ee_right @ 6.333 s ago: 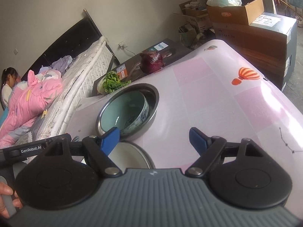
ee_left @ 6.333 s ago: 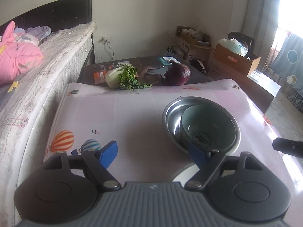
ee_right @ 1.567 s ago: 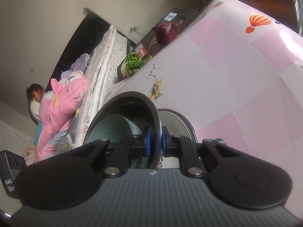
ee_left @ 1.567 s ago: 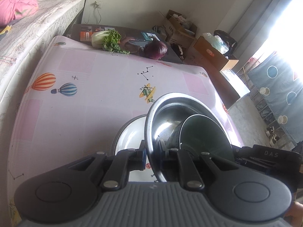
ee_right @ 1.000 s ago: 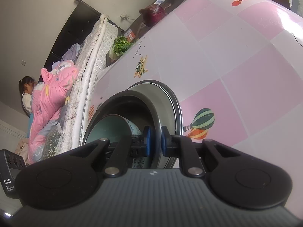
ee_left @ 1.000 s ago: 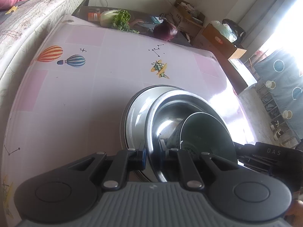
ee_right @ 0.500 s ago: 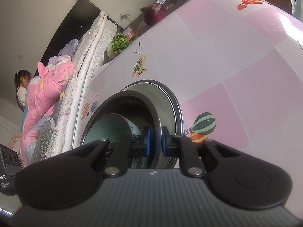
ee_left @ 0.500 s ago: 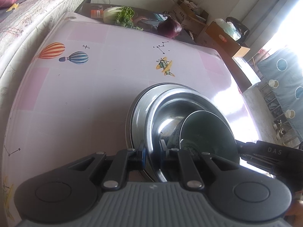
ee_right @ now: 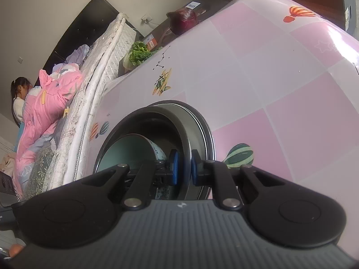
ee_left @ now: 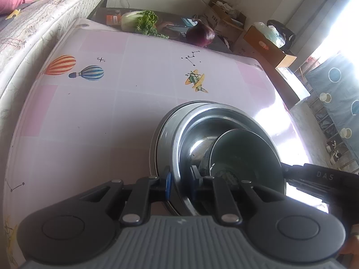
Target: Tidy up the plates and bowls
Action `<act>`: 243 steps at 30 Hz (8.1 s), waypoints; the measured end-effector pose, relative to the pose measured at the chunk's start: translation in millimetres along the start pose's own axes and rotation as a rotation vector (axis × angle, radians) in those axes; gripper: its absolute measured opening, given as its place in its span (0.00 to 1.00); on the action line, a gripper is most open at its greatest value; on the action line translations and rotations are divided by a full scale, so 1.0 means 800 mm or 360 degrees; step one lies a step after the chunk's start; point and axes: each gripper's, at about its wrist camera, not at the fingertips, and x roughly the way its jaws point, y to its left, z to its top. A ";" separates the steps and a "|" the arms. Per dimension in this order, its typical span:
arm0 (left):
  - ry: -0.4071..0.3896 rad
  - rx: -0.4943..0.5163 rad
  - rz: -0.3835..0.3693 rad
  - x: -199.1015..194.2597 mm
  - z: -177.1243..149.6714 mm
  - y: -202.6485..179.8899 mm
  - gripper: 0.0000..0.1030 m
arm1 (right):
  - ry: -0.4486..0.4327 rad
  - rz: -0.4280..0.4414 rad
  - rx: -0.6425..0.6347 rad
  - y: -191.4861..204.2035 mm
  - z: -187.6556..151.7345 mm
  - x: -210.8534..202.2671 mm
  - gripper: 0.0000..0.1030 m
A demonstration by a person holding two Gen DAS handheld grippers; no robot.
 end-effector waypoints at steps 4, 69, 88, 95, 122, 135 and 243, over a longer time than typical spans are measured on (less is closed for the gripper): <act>-0.0011 0.0019 0.0005 -0.001 0.000 -0.002 0.17 | -0.0012 -0.0024 -0.0036 0.003 0.001 0.001 0.12; -0.0256 0.0286 0.0117 -0.055 -0.032 -0.018 0.85 | -0.0230 -0.0169 -0.0253 0.020 -0.042 -0.079 0.85; -0.0229 0.0322 0.0138 -0.061 -0.057 -0.022 0.86 | -0.0211 -0.0174 -0.0169 0.010 -0.073 -0.090 0.85; -0.0247 0.0322 0.0160 -0.079 -0.084 -0.024 0.87 | -0.0211 -0.0216 -0.0214 0.020 -0.091 -0.100 0.86; -0.0197 0.0249 0.0464 -0.090 -0.156 -0.029 1.00 | -0.0203 -0.0430 -0.0442 0.053 -0.181 -0.118 0.99; -0.0184 0.0265 0.0489 -0.103 -0.154 -0.039 1.00 | -0.0198 -0.0430 -0.0517 0.069 -0.189 -0.129 0.99; -0.0093 0.0221 0.0461 -0.098 -0.151 -0.032 1.00 | -0.0167 -0.0475 -0.0539 0.072 -0.195 -0.123 0.99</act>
